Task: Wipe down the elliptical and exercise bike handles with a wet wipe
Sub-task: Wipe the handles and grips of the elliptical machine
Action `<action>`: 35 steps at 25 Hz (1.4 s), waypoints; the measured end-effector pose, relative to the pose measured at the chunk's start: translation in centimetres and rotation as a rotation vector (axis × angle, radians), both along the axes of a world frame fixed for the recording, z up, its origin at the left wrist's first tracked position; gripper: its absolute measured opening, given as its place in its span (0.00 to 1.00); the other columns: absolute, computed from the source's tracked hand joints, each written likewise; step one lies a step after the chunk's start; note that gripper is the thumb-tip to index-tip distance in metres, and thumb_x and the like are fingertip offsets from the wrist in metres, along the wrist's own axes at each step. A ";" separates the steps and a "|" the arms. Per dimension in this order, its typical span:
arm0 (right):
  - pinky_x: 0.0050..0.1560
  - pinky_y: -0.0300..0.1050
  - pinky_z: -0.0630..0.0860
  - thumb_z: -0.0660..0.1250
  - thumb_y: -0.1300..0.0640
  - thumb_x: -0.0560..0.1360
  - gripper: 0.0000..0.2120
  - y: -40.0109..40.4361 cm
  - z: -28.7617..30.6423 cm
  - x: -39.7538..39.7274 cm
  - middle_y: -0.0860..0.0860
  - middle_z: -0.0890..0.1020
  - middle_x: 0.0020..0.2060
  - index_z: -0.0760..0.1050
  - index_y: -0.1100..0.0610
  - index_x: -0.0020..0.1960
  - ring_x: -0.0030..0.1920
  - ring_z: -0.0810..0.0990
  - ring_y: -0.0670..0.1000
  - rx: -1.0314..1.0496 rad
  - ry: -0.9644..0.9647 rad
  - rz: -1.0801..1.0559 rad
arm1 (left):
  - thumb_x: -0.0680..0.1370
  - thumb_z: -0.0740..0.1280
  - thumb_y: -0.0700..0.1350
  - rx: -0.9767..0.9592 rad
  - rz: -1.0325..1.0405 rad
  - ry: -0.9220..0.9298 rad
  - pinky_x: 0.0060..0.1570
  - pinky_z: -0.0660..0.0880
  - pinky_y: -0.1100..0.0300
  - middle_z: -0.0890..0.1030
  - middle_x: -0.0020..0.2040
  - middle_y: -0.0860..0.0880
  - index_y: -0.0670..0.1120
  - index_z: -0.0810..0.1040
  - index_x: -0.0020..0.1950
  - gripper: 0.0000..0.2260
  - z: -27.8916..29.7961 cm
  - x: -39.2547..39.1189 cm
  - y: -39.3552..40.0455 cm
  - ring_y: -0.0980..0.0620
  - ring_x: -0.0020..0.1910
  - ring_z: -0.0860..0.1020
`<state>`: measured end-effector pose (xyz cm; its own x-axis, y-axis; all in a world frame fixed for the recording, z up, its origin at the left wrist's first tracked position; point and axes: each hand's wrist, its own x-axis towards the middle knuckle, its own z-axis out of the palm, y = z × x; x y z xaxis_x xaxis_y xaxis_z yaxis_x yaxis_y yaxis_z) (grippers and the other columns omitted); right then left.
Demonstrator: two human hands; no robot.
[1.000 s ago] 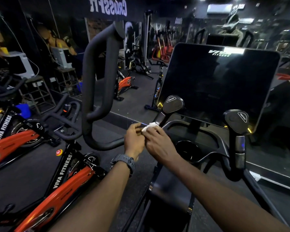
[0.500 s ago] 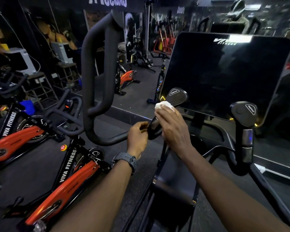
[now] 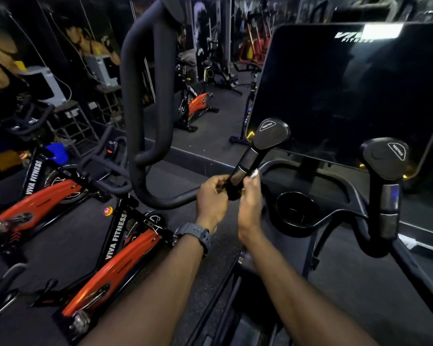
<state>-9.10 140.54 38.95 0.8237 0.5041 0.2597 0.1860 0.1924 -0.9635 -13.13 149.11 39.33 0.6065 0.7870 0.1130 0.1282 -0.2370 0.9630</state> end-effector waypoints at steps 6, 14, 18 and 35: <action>0.68 0.37 0.62 0.55 0.31 0.76 0.31 0.1 -2.2 3.2 0.48 0.73 0.70 0.68 0.50 0.71 0.70 0.68 0.43 -0.366 0.031 0.343 | 0.75 0.64 0.30 -0.030 0.043 -0.002 0.52 0.77 0.66 0.83 0.52 0.53 0.48 0.79 0.58 0.17 -1.5 -0.1 0.0 0.59 0.52 0.81; 0.75 0.48 0.57 0.69 0.62 0.68 0.42 -0.1 -4.0 6.1 0.55 0.62 0.76 0.55 0.58 0.78 0.77 0.58 0.55 -0.906 -0.570 0.337 | 0.74 0.59 0.23 -0.145 -0.010 0.038 0.51 0.74 0.74 0.80 0.52 0.53 0.44 0.74 0.63 0.23 -2.6 0.5 0.5 0.57 0.54 0.79; 0.76 0.47 0.54 0.64 0.58 0.75 0.36 1.6 -2.5 7.5 0.54 0.56 0.78 0.52 0.57 0.79 0.78 0.54 0.55 -1.208 -0.785 0.223 | 0.73 0.61 0.24 -0.096 -0.086 0.130 0.50 0.74 0.75 0.80 0.57 0.51 0.44 0.74 0.67 0.27 -2.9 0.7 0.9 0.58 0.56 0.78; 0.77 0.44 0.54 0.67 0.67 0.68 0.44 2.0 -7.3 6.2 0.54 0.48 0.80 0.51 0.58 0.80 0.79 0.46 0.53 -0.780 -0.391 0.129 | 0.70 0.57 0.33 0.042 -0.278 0.268 0.58 0.75 0.51 0.82 0.58 0.58 0.66 0.76 0.61 0.32 -3.3 0.0 2.1 0.53 0.56 0.80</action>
